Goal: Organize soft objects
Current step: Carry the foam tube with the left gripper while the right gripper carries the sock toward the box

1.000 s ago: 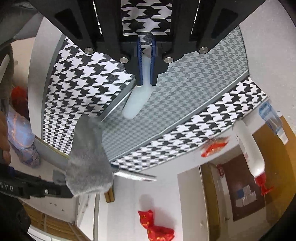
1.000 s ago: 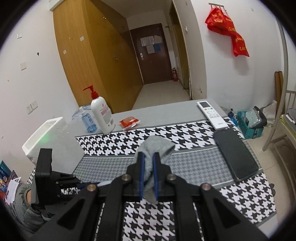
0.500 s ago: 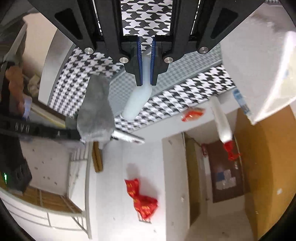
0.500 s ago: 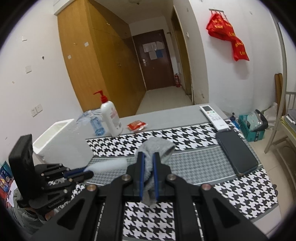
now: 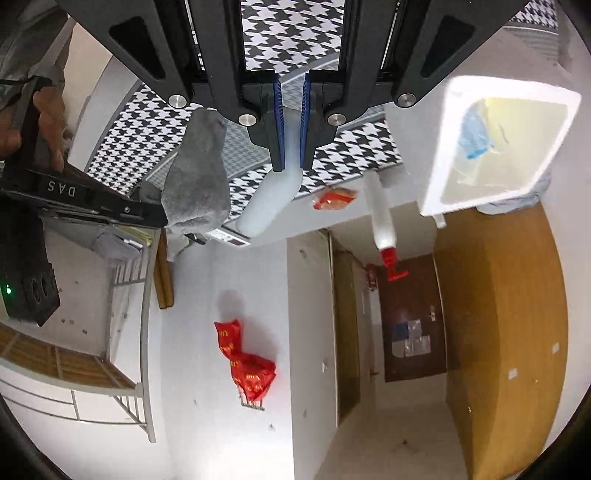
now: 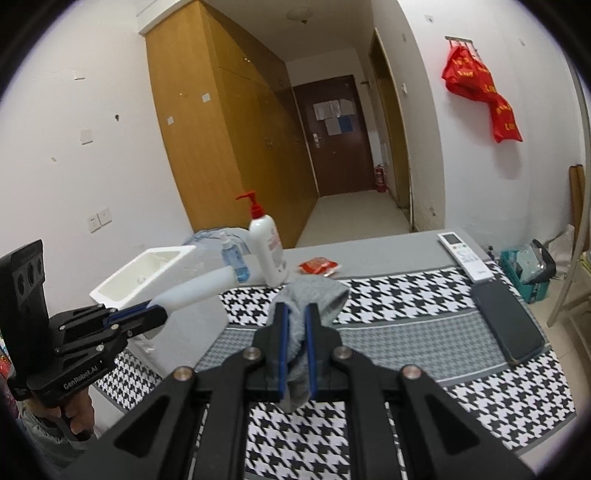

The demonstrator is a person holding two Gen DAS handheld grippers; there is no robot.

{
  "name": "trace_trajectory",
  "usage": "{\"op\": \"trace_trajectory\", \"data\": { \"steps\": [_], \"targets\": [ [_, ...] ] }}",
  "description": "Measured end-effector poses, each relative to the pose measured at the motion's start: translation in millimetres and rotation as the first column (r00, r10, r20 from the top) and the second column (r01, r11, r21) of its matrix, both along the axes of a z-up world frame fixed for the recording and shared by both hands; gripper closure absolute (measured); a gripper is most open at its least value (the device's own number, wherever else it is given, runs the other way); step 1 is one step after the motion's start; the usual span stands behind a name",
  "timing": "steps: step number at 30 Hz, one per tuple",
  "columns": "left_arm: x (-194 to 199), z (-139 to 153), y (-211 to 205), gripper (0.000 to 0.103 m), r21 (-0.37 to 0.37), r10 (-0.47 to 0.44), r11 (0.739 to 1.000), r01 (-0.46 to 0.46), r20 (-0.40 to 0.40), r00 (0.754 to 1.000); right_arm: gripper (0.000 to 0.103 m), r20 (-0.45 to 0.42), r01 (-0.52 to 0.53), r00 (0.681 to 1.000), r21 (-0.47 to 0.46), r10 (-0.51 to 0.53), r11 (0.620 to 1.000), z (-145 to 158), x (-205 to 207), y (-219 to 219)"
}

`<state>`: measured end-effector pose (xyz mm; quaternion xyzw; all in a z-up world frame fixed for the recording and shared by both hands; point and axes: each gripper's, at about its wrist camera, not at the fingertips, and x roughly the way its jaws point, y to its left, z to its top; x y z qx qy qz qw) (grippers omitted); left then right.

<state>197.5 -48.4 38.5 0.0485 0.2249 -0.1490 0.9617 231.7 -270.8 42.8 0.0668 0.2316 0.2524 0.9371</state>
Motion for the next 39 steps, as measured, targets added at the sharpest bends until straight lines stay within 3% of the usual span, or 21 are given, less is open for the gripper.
{"op": "trace_trajectory", "data": {
  "steps": [11, 22, 29, 39],
  "targets": [
    [-11.0, 22.5, 32.1, 0.095, -0.033, 0.090, 0.996, -0.088, 0.063, 0.994, 0.091, 0.069, -0.030, 0.997, -0.007, 0.031, 1.000, 21.5, -3.7, 25.4],
    [-16.5, 34.7, 67.7, 0.095, -0.070, 0.193, 0.980, -0.188, 0.073, 0.978, 0.091, 0.112, -0.109, 0.987, -0.029, 0.112, 0.994, 39.5, 2.5, 62.3],
    [-16.8, 35.3, 91.8, 0.095, -0.087, 0.260, 0.963, -0.255, 0.060, 0.964, 0.091, 0.140, -0.158, 0.977, -0.039, 0.162, 0.987, 46.6, 3.2, 83.7],
    [-5.6, 29.1, 114.1, 0.095, -0.080, 0.318, 0.945, -0.316, 0.016, 0.948, 0.095, 0.112, -0.183, 0.976, -0.060, 0.189, 0.981, 39.0, 11.6, 104.5]
  ]
}}
